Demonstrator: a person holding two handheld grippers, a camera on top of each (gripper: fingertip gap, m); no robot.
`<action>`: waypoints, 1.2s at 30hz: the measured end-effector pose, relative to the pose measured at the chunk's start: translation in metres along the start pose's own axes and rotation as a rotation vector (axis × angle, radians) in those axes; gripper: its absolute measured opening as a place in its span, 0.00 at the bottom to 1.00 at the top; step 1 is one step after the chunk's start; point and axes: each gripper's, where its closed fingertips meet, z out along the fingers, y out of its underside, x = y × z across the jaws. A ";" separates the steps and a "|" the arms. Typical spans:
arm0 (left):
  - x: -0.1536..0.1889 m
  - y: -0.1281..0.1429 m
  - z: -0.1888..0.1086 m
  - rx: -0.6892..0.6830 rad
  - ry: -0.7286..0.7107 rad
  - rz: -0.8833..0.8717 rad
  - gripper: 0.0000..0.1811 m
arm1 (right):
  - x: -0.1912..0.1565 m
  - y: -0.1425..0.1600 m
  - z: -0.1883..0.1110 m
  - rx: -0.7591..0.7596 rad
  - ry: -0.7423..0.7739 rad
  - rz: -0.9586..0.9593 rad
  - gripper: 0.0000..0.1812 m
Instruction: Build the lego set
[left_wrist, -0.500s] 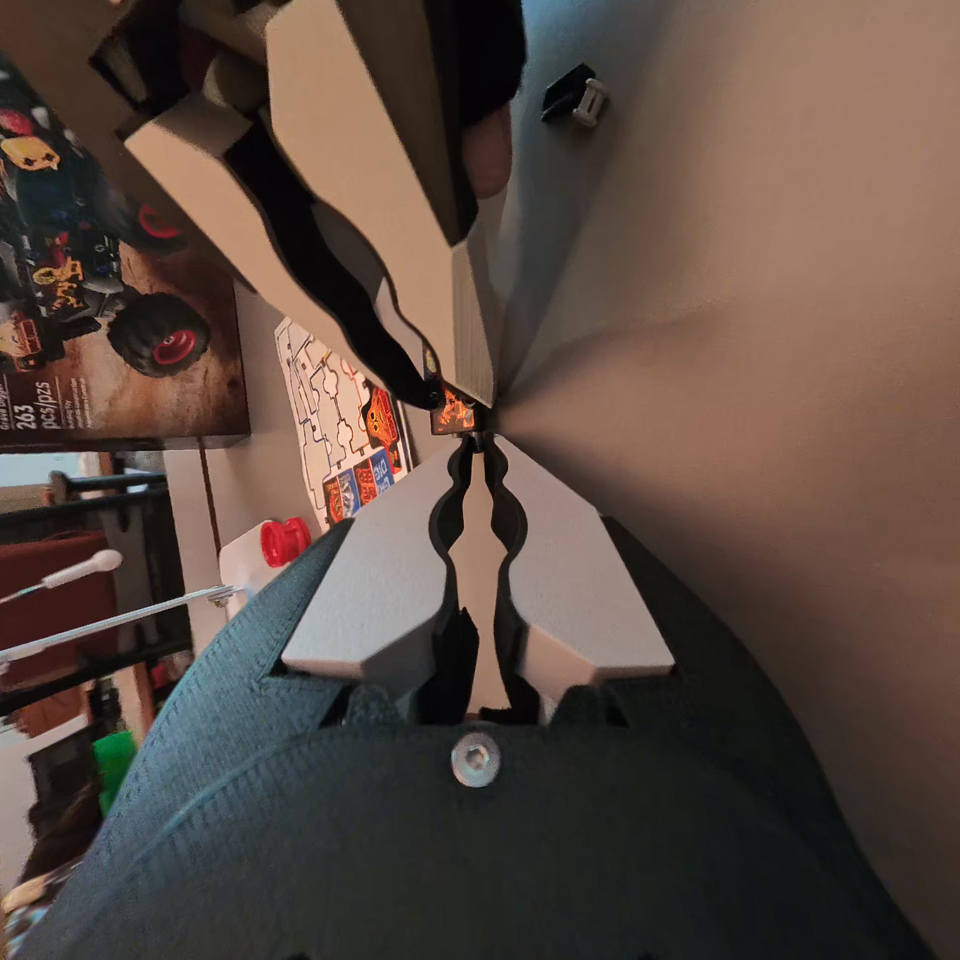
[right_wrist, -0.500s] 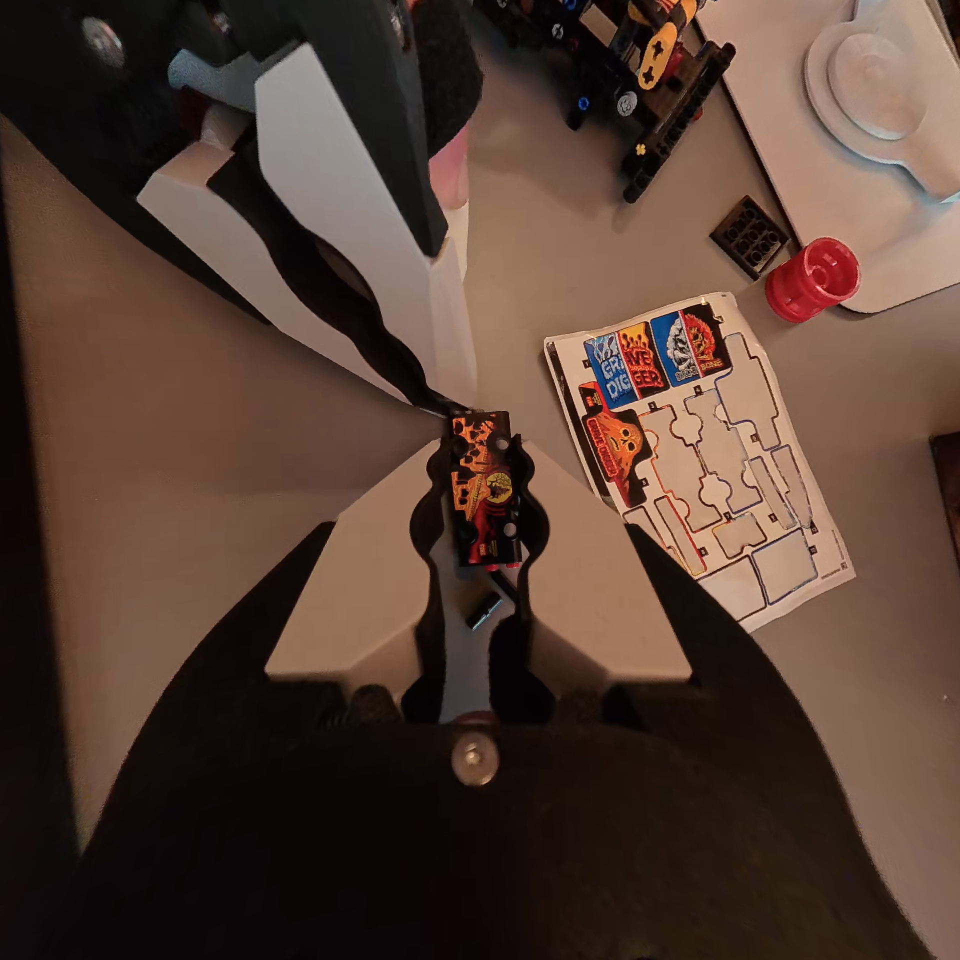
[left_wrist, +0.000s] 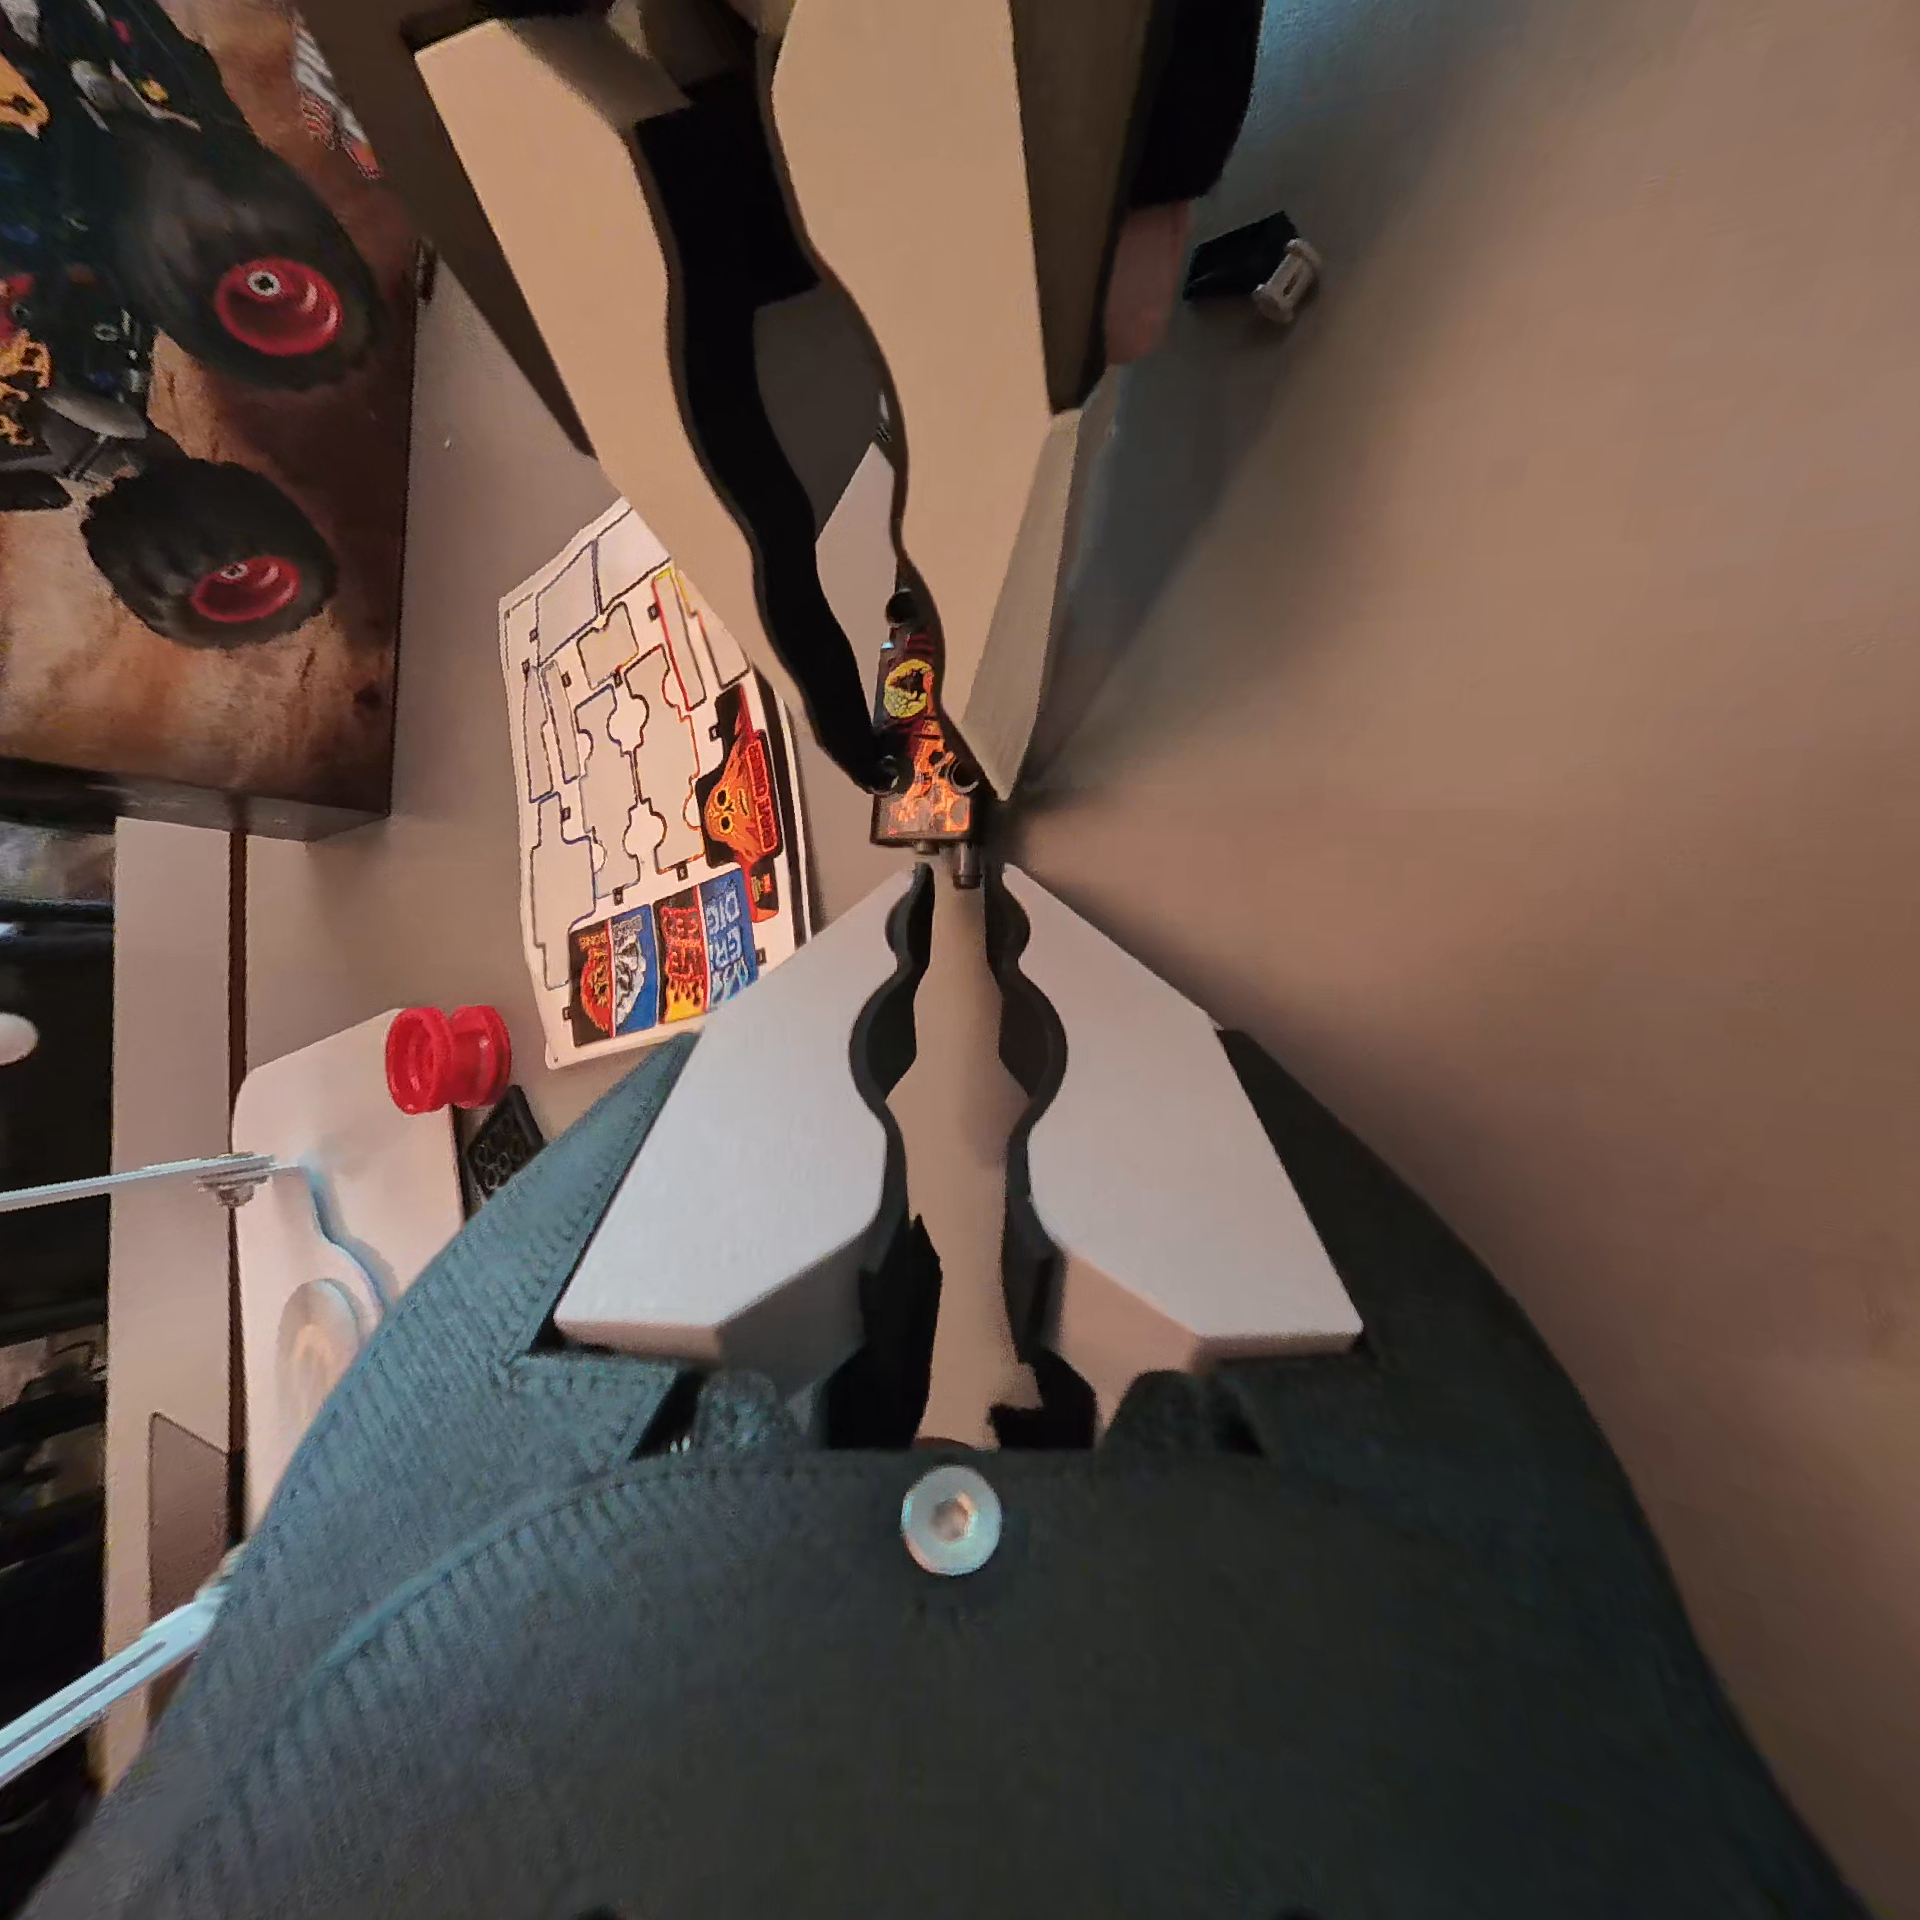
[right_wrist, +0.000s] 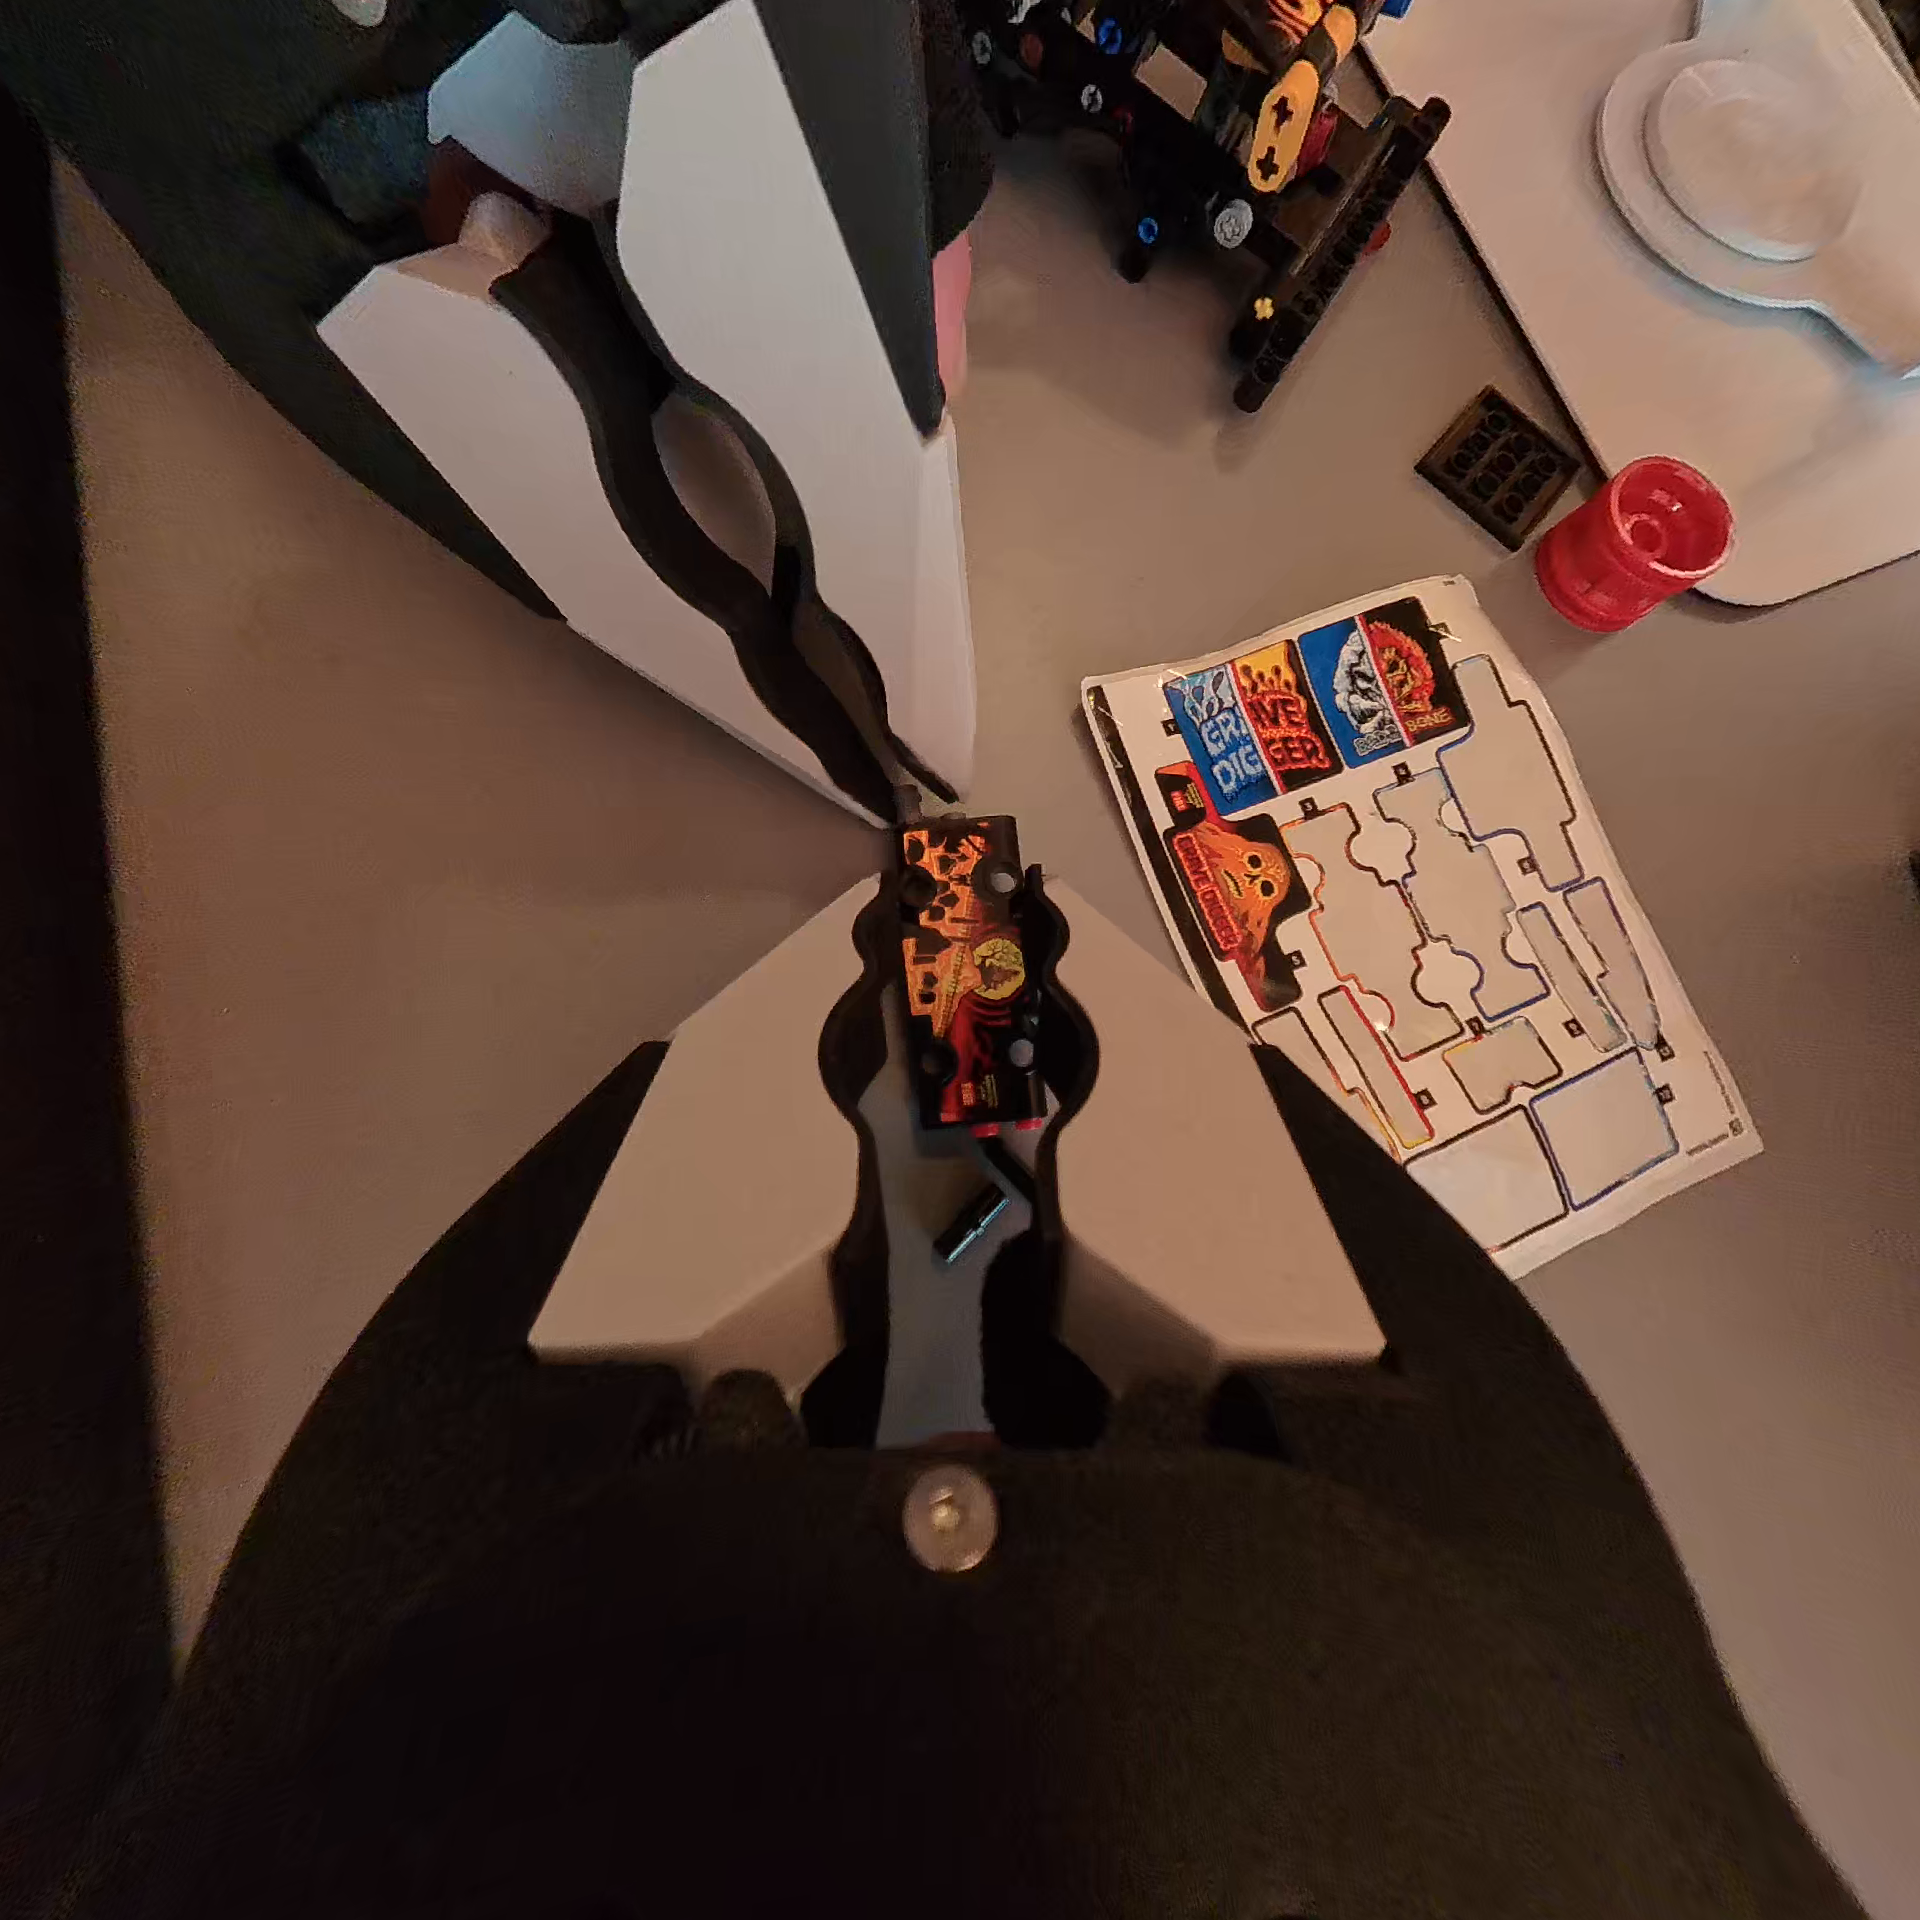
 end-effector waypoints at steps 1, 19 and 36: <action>0.000 0.000 -0.001 0.004 0.009 -0.013 0.05 | 0.000 0.000 0.000 0.003 -0.002 0.003 0.11; 0.001 0.001 0.001 -0.014 -0.001 -0.017 0.01 | 0.001 0.001 0.002 -0.004 0.005 0.004 0.11; -0.002 0.001 0.002 -0.024 -0.002 -0.051 0.01 | 0.005 0.002 0.002 -0.006 0.026 0.012 0.11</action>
